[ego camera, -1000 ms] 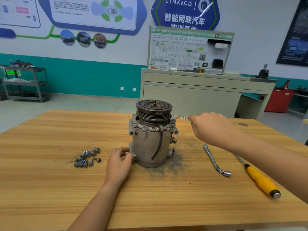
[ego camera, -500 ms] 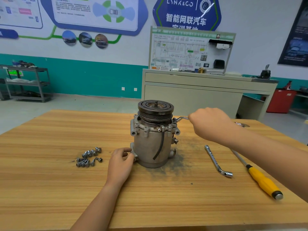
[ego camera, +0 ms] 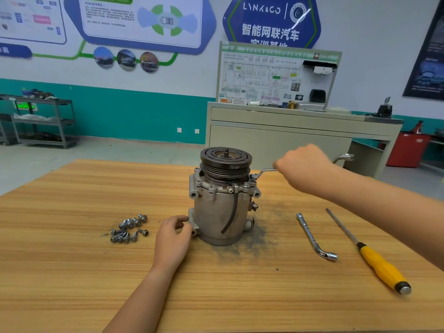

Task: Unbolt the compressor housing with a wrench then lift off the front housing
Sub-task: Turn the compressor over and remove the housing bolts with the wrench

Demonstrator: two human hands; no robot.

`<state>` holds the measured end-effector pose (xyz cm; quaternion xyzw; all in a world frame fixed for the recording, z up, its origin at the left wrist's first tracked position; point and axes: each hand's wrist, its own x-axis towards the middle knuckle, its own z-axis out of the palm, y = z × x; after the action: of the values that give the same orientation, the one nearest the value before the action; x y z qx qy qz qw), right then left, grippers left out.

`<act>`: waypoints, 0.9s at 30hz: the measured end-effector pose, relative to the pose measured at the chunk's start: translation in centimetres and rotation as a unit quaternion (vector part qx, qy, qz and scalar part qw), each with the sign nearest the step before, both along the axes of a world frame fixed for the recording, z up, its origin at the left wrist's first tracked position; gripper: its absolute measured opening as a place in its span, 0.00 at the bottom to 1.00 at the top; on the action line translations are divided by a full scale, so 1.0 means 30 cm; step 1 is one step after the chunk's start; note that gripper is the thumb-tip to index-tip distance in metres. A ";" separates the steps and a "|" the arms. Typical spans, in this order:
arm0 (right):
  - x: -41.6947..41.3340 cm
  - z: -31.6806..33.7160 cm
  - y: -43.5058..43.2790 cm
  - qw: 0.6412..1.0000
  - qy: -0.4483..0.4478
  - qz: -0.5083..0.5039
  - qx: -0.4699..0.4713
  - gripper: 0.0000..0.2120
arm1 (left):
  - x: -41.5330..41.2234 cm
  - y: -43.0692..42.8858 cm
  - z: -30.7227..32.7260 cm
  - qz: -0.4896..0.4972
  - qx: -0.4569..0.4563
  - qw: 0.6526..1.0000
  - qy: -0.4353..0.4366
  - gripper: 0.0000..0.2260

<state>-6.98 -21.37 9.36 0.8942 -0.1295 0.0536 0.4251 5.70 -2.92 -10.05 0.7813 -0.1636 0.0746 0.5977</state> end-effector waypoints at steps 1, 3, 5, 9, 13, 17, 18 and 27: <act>0.011 -0.005 -0.012 1.000 -0.004 -0.004 0.006 0.06 | -0.002 0.000 0.001 -0.001 0.002 1.000 0.001 0.06; 0.042 -0.029 -0.041 1.000 -0.012 -0.007 0.019 0.06 | 0.001 -0.002 -0.001 0.000 0.003 1.000 0.002 0.06; 0.084 -0.062 -0.069 0.999 -0.024 -0.002 0.030 0.06 | 0.004 -0.005 -0.002 0.004 0.005 1.000 0.001 0.07; 0.176 -0.123 -0.098 0.997 -0.043 -0.004 0.067 0.12 | 0.008 -0.010 -0.005 -0.001 0.022 1.000 -0.001 0.08; 0.228 -0.162 -0.111 0.989 -0.080 0.014 0.127 0.11 | 0.016 -0.011 -0.008 0.002 0.017 1.000 -0.008 0.07; 0.171 -0.174 -0.144 0.964 -0.181 0.032 0.193 0.10 | 0.023 -0.016 -0.008 -0.002 0.018 1.000 -0.011 0.06; 0.147 -0.173 -0.157 0.948 -0.216 0.043 0.228 0.11 | 0.024 -0.016 -0.010 -0.002 0.021 1.000 -0.011 0.06; -0.037 -0.153 -0.129 0.947 -0.161 0.044 0.275 0.12 | 0.020 -0.010 -0.008 -0.001 0.005 1.000 0.002 0.06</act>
<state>-8.10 -25.23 4.77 0.9607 -0.1668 0.1773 0.1331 6.30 -3.24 -10.28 0.7842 -0.1632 0.0718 0.5944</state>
